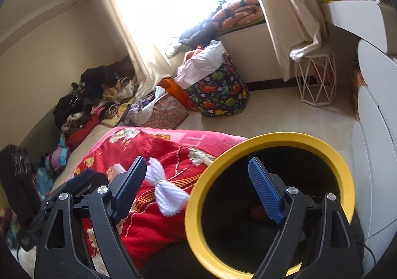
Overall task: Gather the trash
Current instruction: 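Move both tools back to the bed toward the remaining trash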
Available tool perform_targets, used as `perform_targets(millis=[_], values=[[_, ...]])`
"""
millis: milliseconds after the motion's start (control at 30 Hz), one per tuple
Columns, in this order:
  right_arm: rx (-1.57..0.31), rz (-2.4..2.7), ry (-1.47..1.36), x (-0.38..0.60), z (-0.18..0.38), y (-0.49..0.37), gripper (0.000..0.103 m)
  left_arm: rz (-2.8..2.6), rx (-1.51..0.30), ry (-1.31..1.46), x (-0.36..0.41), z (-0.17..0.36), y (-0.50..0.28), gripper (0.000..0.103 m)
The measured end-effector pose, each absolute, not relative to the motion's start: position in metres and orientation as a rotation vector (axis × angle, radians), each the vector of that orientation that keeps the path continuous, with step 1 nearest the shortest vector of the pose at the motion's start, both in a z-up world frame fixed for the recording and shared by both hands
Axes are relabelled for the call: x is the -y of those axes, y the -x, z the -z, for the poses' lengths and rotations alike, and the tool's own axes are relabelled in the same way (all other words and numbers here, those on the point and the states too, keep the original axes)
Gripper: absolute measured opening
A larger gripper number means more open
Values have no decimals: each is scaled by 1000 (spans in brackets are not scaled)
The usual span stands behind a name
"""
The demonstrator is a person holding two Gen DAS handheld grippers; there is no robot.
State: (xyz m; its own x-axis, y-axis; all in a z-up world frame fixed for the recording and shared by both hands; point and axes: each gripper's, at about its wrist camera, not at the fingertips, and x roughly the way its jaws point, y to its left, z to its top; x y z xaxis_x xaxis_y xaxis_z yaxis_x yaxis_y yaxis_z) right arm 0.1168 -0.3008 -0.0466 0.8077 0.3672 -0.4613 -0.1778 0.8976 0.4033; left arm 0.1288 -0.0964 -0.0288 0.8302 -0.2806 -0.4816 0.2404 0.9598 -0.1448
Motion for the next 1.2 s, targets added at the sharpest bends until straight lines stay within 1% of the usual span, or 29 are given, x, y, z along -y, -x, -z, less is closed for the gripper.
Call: perform_targets(millis=[533,867,1200], values=[[-578,-439,-201,235,47,-114,83,190,-494,136,52,19,-126,92],[-657,-498,-79,190,65,-136,83,108,-514,182,9,28,-122,92],[-764,-506,3,168,94,-171,83,22,-567,240,-36,47,-115,92]])
